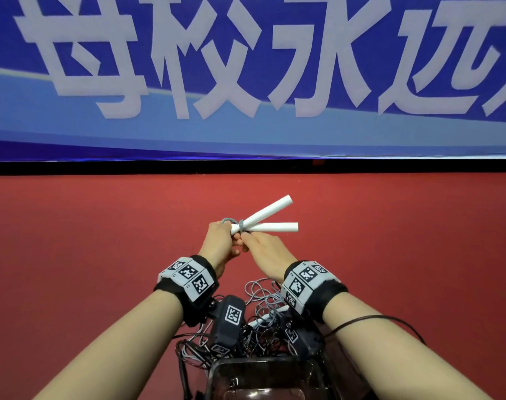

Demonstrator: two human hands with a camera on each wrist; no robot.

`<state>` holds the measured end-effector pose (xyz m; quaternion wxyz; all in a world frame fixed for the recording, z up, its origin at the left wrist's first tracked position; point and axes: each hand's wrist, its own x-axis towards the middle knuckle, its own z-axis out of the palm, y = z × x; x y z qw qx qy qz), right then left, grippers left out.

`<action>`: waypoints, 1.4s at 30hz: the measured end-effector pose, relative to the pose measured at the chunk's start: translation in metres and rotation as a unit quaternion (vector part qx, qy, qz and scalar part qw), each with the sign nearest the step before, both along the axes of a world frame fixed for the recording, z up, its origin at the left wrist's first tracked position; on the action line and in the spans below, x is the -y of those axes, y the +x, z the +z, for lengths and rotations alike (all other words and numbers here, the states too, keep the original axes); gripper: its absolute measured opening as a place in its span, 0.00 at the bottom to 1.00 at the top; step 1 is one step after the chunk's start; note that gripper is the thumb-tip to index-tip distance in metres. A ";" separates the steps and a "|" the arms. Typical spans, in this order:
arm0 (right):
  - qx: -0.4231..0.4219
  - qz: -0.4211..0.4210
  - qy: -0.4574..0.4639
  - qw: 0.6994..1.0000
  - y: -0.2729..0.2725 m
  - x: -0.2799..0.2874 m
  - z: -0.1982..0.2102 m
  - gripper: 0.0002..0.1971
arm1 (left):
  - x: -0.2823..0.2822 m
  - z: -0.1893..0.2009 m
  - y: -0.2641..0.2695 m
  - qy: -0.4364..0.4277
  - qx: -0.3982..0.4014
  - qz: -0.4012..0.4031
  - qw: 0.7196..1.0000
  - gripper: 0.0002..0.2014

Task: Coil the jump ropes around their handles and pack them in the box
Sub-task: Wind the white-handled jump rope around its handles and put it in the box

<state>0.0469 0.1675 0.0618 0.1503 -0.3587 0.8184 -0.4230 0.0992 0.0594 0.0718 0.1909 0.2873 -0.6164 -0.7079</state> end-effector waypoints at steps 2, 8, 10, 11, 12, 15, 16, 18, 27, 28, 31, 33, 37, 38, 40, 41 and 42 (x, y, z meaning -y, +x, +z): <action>0.023 -0.019 -0.024 0.999 -0.001 0.001 0.003 0.26 | -0.002 -0.001 0.000 -0.064 -0.001 0.010 0.998 0.09; 0.055 -0.056 -0.055 0.995 -0.003 0.006 0.001 0.31 | -0.006 -0.002 0.004 -0.216 0.005 0.046 0.975 0.06; 0.088 -0.066 -0.061 0.992 -0.003 0.008 0.001 0.31 | -0.007 -0.003 0.006 -0.265 0.005 0.054 0.963 0.06; 0.104 -0.071 -0.065 0.990 -0.003 0.009 0.002 0.31 | -0.008 -0.004 0.006 -0.282 0.001 0.056 0.958 0.06; 0.117 -0.075 -0.068 0.988 -0.003 0.010 0.002 0.31 | -0.009 -0.003 0.007 -0.296 -0.004 0.058 0.953 0.06; 0.137 -0.069 -0.070 0.986 -0.003 0.010 0.004 0.29 | -0.011 0.001 0.010 -0.347 0.003 0.067 0.935 0.05; 0.142 -0.061 -0.067 0.986 -0.004 0.010 0.005 0.29 | -0.011 0.001 0.010 -0.365 0.004 0.067 0.929 0.04; 0.160 -0.049 -0.062 0.984 -0.004 0.008 0.009 0.27 | -0.009 0.000 0.011 -0.396 0.004 0.059 0.916 0.02; 0.152 -0.093 -0.110 0.978 -0.010 0.004 0.015 0.28 | -0.009 -0.001 0.014 -0.453 -0.046 0.013 0.890 0.03; 0.131 -0.103 -0.107 0.980 -0.012 0.002 0.014 0.27 | -0.007 -0.002 0.015 -0.451 -0.041 -0.005 0.891 0.04; 0.023 -0.123 -0.082 0.989 -0.018 -0.007 0.009 0.26 | -0.003 0.003 0.019 -0.381 0.009 -0.100 0.919 0.07; -0.034 -0.110 -0.062 0.991 -0.020 -0.013 0.006 0.26 | -0.002 0.006 0.020 -0.303 0.045 -0.139 0.942 0.07; -0.059 -0.082 -0.059 0.993 -0.019 -0.013 0.004 0.26 | -0.001 0.007 0.017 -0.202 0.026 -0.112 0.973 0.10; -0.062 -0.077 -0.064 0.993 -0.018 -0.013 0.004 0.26 | -0.001 0.006 0.016 -0.202 0.024 -0.104 0.973 0.14; -0.081 -0.070 -0.069 0.992 -0.017 -0.012 0.003 0.25 | -0.002 0.005 0.014 -0.211 0.028 -0.089 0.973 0.17; -0.095 -0.069 -0.067 0.991 -0.017 -0.012 0.002 0.24 | -0.002 0.005 0.013 -0.205 0.029 -0.090 0.974 0.18; -0.110 -0.068 -0.061 0.990 -0.017 -0.013 0.002 0.24 | -0.001 0.004 0.011 -0.191 0.027 -0.099 0.976 0.18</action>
